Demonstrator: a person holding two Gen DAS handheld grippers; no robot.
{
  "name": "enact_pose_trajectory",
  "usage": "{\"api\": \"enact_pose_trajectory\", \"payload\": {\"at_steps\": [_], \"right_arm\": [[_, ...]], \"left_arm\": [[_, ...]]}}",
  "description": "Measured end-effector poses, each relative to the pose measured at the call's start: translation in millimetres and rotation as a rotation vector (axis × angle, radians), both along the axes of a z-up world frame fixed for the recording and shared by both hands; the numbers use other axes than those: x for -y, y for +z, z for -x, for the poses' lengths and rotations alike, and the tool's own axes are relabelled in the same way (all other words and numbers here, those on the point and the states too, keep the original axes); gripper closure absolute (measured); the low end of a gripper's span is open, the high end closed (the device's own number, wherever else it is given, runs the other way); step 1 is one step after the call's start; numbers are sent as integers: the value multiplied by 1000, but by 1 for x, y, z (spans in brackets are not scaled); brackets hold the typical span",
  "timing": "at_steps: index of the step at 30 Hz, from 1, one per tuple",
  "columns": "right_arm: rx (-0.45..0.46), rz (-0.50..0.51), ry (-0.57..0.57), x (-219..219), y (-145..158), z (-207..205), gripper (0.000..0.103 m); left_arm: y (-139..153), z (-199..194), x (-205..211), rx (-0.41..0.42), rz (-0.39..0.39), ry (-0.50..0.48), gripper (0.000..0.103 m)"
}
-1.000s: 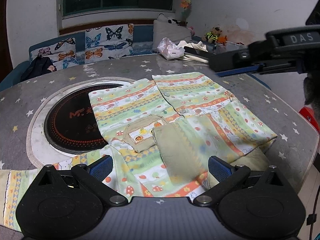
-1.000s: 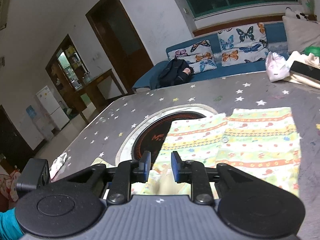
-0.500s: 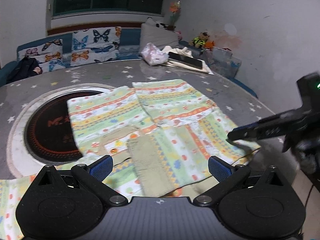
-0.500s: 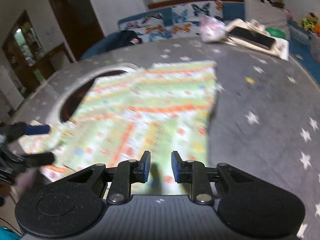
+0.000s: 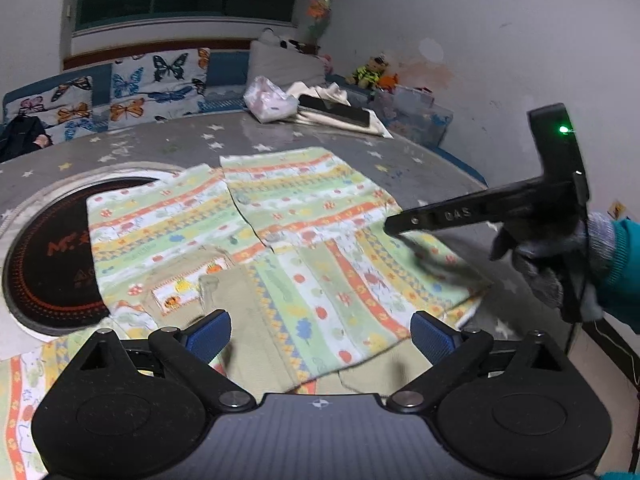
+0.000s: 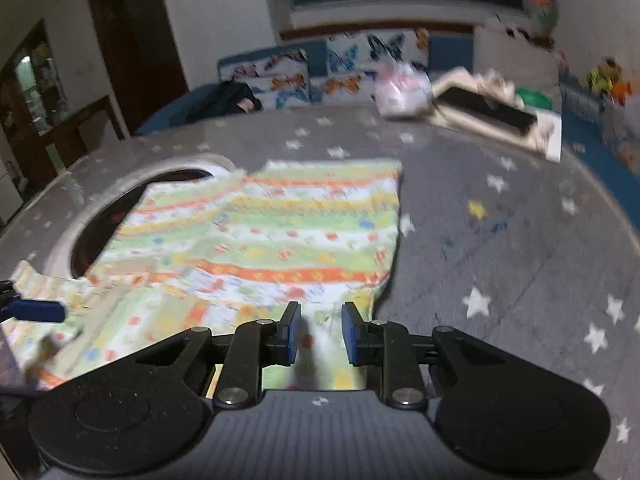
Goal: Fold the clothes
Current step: 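Open the right gripper and move it toward the other sleeve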
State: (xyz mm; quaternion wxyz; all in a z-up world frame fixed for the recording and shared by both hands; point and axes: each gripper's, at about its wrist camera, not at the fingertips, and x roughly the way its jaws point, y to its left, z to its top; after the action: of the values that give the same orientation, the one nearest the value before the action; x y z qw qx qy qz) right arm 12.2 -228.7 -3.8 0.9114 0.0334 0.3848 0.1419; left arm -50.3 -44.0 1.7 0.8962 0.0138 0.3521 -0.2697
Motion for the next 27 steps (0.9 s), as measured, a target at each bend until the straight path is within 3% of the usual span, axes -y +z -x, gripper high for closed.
{"api": "enact_pose_trajectory", "payload": {"at_steps": [4,6,8,12,20,22,27], "right_arm": [[20,5,-1,-4,3,7,81],[26,9,48,-14,9,15,78],[39,22,106,-27,14,23,66],[74,40,233,-64,24,35,66],[121,118,411,-129,16,53,53],[105,166,429,-139,4,54,53],[108,171,406,-140,1,56,51]], "left_arm": [[-10,-2,-3,-41,-4,-6,5],[-9,-1,-6,-41,-9,-5,5],[-8,1,-8,-40,-13,-4,4],[-1,4,-25,-38,-15,43,4],[7,25,-95,-58,-20,255,1],[9,29,-112,-58,-12,320,1],[9,37,-162,-58,-11,497,0]]}}
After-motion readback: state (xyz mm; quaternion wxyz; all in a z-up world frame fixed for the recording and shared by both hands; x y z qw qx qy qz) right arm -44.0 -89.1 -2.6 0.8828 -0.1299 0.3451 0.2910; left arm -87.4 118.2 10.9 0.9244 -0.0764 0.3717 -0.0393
